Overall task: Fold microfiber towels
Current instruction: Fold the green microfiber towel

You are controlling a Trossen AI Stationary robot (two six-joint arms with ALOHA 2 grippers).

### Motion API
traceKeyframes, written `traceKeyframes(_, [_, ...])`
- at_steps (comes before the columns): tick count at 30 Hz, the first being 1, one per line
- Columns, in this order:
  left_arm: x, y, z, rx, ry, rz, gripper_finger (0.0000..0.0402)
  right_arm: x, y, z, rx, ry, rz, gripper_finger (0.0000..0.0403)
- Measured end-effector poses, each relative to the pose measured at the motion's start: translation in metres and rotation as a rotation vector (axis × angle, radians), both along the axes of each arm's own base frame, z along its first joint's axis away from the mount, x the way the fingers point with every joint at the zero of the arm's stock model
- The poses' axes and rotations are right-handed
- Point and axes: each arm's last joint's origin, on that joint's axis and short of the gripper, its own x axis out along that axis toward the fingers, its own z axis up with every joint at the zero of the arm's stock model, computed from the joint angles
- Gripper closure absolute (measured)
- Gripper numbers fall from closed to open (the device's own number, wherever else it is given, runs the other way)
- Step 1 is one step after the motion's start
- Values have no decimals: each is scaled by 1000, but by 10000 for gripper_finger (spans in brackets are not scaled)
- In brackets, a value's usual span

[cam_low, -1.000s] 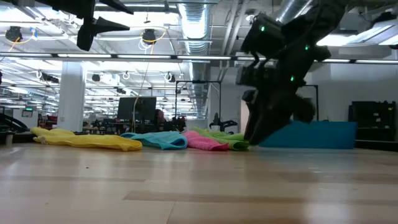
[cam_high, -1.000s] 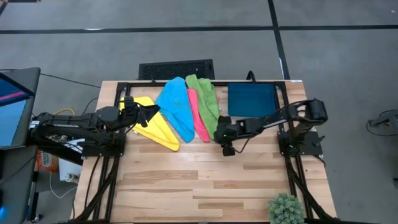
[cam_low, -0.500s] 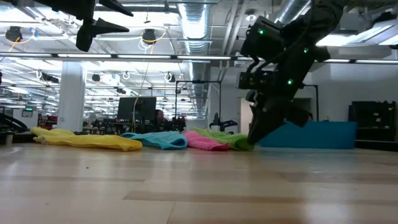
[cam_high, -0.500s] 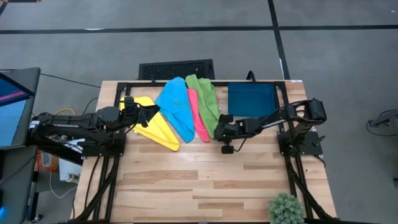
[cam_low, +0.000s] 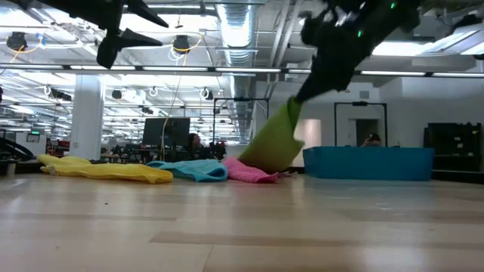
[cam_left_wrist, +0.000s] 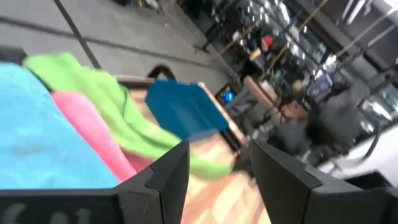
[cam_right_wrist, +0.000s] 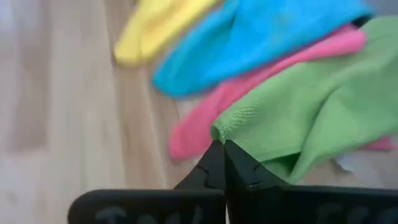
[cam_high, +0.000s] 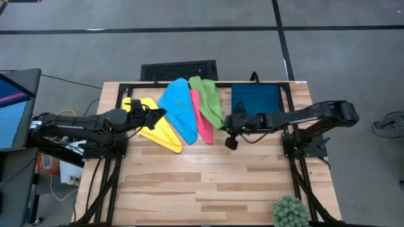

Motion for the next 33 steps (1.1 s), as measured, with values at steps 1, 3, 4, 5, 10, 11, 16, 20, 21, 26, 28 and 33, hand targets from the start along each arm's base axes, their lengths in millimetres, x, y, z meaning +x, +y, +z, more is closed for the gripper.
traceKeyframes(1, [4, 0, -1, -2, 4, -15, 237, -3, 1, 6, 12, -25, -6, 398])
traceKeyframes(3, [11, 0, -5, 3, 25, -30, 237, -10, 5, 15, 26, -52, -1, 398])
traceKeyframes(4, [16, 1, -7, 6, 32, -37, 237, -12, 8, 18, 38, -60, -1, 397])
traceKeyframes(5, [20, 3, -9, 8, 41, -49, 237, -15, 11, 19, 54, -50, -3, 395])
traceKeyframes(10, [42, 15, -11, -18, 85, -180, 237, -25, 34, 9, 135, 59, 5, 399])
traceKeyframes(11, [47, 18, -10, -8, 99, -207, 237, -26, 41, 6, 149, 82, 16, 399])
traceKeyframes(16, [75, 38, 0, 91, 172, -304, 236, -25, 75, -9, 220, 149, 41, 393])
traceKeyframes(20, [102, 57, 7, 151, 209, -427, 236, -25, 95, -23, 278, 202, 15, 391])
traceKeyframes(21, [110, 61, 6, 160, 225, -461, 236, -25, 99, -27, 288, 212, 9, 392])
traceKeyframes(26, [154, 78, 0, 232, 292, -626, 236, -25, 118, -42, 341, 260, -35, 391])
traceKeyframes(28, [173, 83, -5, 262, 317, -695, 236, -26, 125, -48, 359, 274, -52, 389])
traceKeyframes(33, [212, 96, -23, 332, 441, -794, 236, -32, 142, -50, 411, 276, -62, 390])
